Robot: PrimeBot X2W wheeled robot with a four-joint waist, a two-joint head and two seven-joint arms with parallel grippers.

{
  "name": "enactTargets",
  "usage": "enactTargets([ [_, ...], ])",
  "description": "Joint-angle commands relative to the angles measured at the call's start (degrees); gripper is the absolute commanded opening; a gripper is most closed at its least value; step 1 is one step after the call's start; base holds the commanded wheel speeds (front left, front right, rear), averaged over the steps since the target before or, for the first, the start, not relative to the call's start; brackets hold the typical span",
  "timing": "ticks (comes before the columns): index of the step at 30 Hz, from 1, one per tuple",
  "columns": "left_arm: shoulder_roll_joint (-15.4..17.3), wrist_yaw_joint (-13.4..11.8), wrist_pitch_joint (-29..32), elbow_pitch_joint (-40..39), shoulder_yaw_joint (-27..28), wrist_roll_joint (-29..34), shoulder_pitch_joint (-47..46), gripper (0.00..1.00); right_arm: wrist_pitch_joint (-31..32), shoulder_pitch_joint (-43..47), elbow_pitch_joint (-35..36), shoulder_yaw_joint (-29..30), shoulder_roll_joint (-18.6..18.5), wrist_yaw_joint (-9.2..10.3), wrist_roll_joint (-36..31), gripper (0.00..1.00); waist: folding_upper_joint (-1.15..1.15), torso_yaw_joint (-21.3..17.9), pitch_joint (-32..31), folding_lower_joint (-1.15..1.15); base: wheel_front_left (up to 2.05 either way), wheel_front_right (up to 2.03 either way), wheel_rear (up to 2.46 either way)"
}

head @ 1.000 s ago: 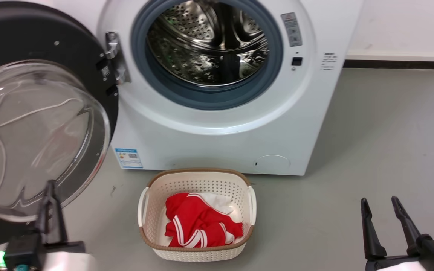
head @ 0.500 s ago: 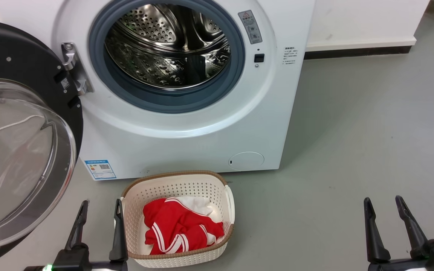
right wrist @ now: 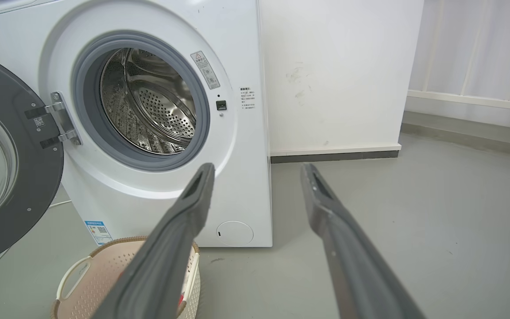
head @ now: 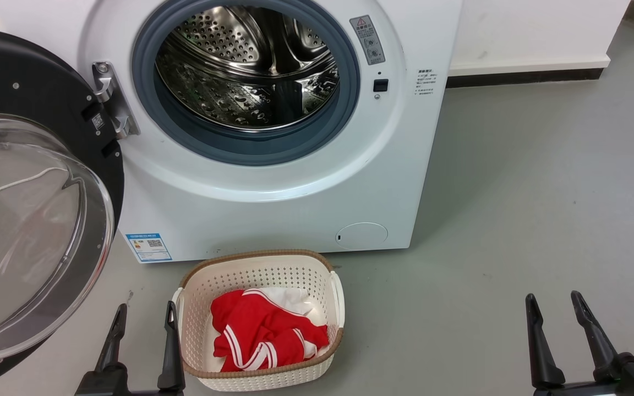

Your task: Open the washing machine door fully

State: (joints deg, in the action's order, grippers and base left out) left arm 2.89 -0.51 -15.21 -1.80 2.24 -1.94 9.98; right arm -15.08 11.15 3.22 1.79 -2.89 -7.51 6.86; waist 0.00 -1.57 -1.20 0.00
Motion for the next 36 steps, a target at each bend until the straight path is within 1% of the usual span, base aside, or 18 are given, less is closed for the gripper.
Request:
enactTargets([
  [1,0.0,0.07,0.11,0.14,0.12,-0.1,0.24,1.0,-0.11,0.29,-0.13,-0.08,0.06,0.04,0.1,1.0,0.0,0.08,-0.01,0.0,0.0,0.0,0.0],
  [4,0.0,0.37,0.11,0.64,0.28,-0.15,0.14,1.0,-0.11,0.33,-0.17,-0.16,0.06,0.04,0.12,1.0,0.0,0.2,-0.06,0.0,0.0,0.0,0.0],
  [7,0.0,0.01,0.12,1.15,0.54,0.14,0.14,1.0,-0.11,0.45,-0.25,-0.19,0.06,0.04,0.13,1.0,0.0,0.27,-0.1,0.0,0.0,0.0,0.0],
  [8,0.0,0.07,0.0,1.21,0.41,0.0,0.0,0.0,0.0,0.0,-0.15,-0.17,0.0,0.0,0.16,0.0,0.0,0.27,-0.1,0.0,0.0,0.0,0.0],
  [13,-0.15,0.09,0.21,4.06,0.3,-0.67,0.15,0.0,0.25,0.08,-2.44,-0.4,0.0,0.0,0.83,0.0,0.0,0.29,-0.1,0.01,0.0,0.0,0.0],
  [24,-0.13,1.28,3.51,5.89,0.99,-14.07,-2.46,0.0,2.56,-2.54,-4.49,-0.71,-0.85,0.0,14.47,0.0,0.0,0.41,0.03,0.01,0.0,0.0,0.0],
  [36,-0.1,2.43,6.47,7.4,1.47,-26.8,-4.75,0.0,4.95,-5.11,-6.56,-0.78,-1.47,0.01,27.13,0.0,0.0,0.53,0.18,0.01,0.0,0.0,0.0],
])
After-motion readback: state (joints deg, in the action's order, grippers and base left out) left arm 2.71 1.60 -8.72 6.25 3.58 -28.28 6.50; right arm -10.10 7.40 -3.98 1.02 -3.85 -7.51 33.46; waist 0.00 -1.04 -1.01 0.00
